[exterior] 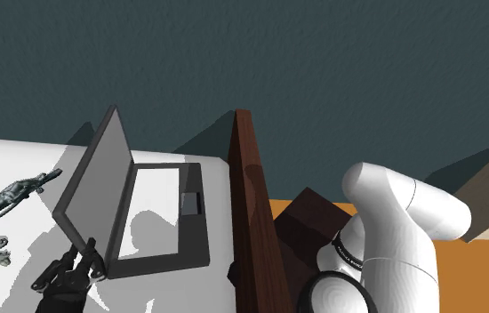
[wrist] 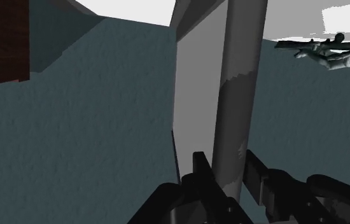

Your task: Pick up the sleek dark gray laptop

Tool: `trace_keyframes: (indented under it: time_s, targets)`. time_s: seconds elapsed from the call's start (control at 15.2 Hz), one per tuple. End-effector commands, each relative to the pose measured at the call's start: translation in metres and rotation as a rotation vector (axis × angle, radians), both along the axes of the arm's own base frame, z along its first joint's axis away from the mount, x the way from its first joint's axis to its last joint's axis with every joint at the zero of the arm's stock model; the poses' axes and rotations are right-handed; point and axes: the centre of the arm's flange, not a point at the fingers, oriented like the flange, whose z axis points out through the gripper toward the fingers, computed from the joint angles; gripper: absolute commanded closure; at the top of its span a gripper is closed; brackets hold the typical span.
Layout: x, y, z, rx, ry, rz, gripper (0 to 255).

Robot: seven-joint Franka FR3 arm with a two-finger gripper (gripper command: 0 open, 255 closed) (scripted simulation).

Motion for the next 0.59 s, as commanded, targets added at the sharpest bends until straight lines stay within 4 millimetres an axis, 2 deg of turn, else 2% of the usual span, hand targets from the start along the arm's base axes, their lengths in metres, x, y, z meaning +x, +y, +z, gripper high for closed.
trace_keyframes:
  time_s: [0.0,0.4,0.53]
  targets:
    - [-0.037,0.025,0.015,0.008,0.006,0.056,255]
    - [-0.037,0.025,0.047,0.008,0.006,0.056,255]
    - [-0.037,0.025,0.047,0.008,0.006,0.056,255]
